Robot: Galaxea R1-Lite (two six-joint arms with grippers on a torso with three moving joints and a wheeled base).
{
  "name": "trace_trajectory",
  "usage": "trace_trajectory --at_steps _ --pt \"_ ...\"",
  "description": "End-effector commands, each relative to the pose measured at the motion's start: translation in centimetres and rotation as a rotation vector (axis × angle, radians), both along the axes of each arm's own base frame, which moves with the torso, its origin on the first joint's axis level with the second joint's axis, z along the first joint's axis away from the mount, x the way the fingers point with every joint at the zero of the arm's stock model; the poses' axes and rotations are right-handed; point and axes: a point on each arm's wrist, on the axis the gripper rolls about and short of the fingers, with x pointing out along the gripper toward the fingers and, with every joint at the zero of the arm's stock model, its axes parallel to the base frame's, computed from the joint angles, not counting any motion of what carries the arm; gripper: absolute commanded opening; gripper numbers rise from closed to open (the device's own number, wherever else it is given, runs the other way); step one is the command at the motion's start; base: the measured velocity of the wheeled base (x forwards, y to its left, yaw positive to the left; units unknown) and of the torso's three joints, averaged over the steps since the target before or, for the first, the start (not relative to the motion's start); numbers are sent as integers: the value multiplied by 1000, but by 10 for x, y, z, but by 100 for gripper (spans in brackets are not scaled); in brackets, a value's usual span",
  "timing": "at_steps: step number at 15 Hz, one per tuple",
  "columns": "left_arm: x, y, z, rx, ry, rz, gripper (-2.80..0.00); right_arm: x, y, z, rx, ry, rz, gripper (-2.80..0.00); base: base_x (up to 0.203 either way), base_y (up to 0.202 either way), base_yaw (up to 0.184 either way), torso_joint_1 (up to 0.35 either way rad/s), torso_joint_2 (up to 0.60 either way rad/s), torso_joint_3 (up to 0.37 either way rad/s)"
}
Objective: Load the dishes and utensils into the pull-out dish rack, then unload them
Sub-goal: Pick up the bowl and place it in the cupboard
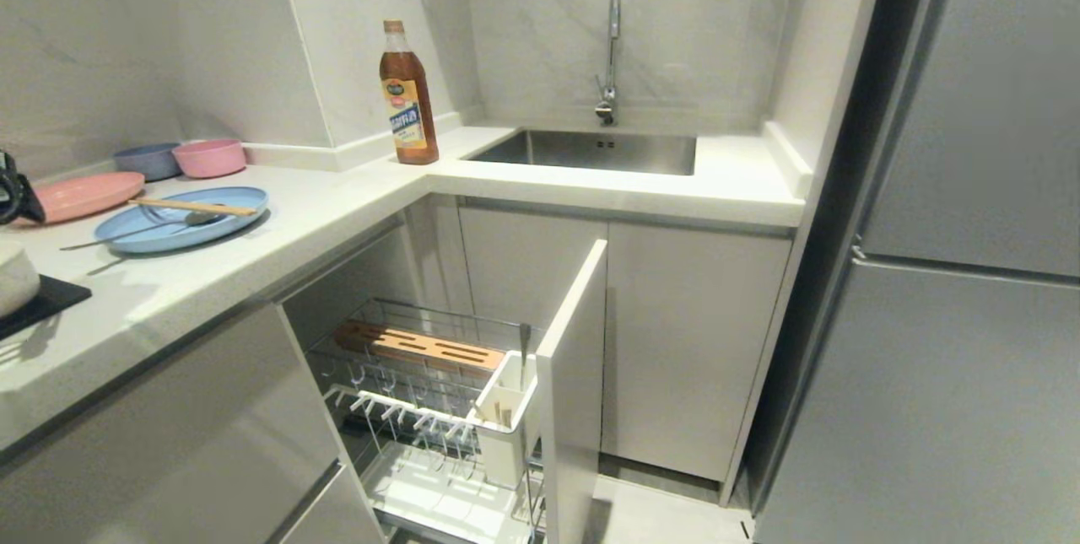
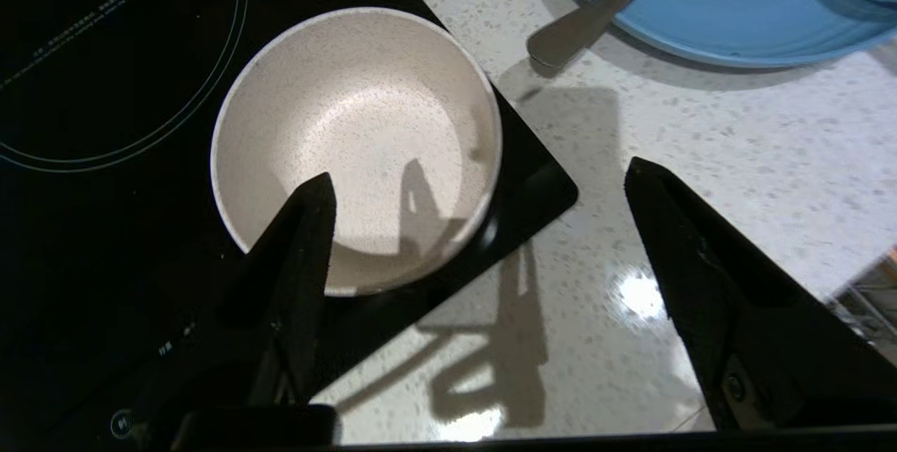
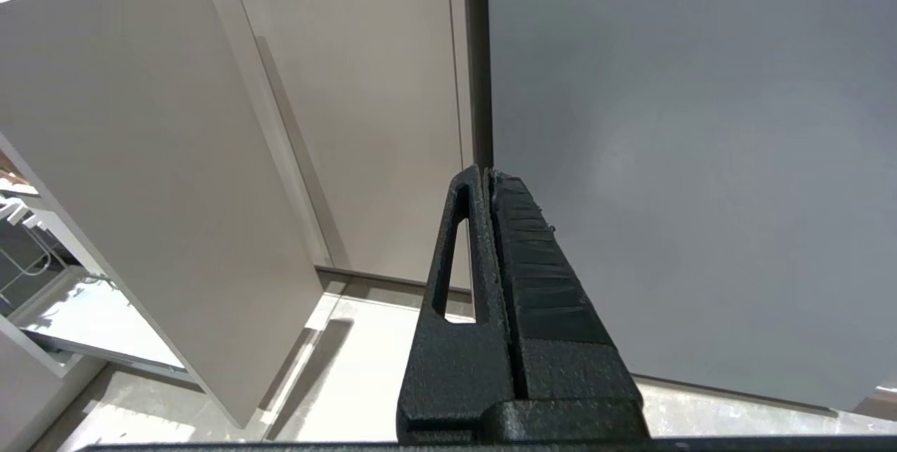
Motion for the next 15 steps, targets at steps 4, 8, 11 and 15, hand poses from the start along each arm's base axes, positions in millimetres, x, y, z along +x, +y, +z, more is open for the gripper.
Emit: trace_trajectory --at_steps 4,8,11,15 --pt "20 16 -20 -3 63 2 0 0 0 0 0 1 1 -280 0 0 0 0 0 0" --pt "33 23 -32 -5 86 -7 0 0 0 0 0 1 1 -280 0 0 0 0 0 0" --pt "41 27 -40 -11 101 -9 0 0 0 0 0 1 1 -280 0 0 0 0 0 0" --pt "45 29 -45 -13 117 -12 0 0 0 0 0 1 0 -280 0 0 0 0 0 0"
